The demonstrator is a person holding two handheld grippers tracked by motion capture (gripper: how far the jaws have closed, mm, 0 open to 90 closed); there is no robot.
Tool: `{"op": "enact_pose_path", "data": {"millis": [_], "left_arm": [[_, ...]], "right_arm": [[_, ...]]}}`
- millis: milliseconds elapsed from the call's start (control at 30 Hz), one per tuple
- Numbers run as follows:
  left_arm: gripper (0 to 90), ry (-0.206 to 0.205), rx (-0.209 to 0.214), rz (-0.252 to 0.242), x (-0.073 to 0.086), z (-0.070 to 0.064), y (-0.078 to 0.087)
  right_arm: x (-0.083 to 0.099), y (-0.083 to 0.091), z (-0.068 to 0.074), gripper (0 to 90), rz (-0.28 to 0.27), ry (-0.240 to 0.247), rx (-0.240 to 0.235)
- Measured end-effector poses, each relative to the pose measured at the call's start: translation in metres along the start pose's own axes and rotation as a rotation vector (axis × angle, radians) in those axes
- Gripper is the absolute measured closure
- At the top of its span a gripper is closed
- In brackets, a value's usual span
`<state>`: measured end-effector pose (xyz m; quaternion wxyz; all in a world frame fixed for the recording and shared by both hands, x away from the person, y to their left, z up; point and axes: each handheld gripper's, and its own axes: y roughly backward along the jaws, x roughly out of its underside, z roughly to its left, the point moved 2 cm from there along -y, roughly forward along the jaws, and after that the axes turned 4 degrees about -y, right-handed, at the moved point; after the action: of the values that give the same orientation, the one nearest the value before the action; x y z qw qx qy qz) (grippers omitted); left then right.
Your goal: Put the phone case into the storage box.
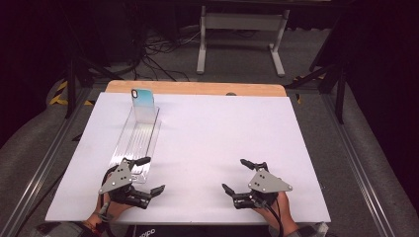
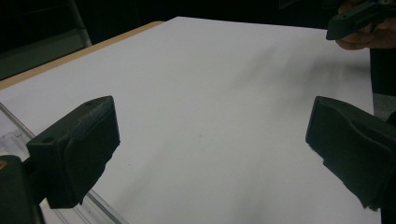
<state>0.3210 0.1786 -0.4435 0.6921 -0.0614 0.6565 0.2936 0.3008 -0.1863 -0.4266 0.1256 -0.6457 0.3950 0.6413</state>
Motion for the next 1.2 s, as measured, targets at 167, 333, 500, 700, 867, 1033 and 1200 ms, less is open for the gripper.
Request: {"op": "enact_pose_path", "data": {"millis": [167,333,500,700,867,1033,1200], "left_arm": [[3.4,0.017,0.001,-0.008,-0.0002,0.0018,0.0007],[3.5,0.014,-0.002,-0.003,-0.0005,0.0029,0.0022],[3.5,0.010,-0.005,-0.005,-0.0003,0.0022,0.0019],[3.5,0.013,0.002,-0.003,-0.0006,0.0023,0.0027],[3.6,0.020,0.005,0.000,-0.0005,0.0019,0.0017],[3.9,0.018,0.013,0.009,0.0004,0.0014,0.0002],[4.0,0.025,0.016,0.008,0.0007,0.0016,0.0012]], "right_arm": [[0.0006,-0.0006,-0.0006,11.6,-0.001,0.001,0.001],[0.0014,0.0001,-0.0015,12.0,-0.001,-0.003,0.000],[0.0009,0.0011,-0.0015,12.9,-0.003,0.003,0.001],[0.0019,0.0000,-0.0002,14.2,0.005,0.011,-0.003],[0.0029,0.0007,-0.0011,15.7,0.006,0.004,-0.004],[0.0048,-0.0012,-0.0020,15.9,0.017,0.000,-0.007],[0.0043,-0.0012,-0.0018,16.2,0.014,0.001,0.003]]}}
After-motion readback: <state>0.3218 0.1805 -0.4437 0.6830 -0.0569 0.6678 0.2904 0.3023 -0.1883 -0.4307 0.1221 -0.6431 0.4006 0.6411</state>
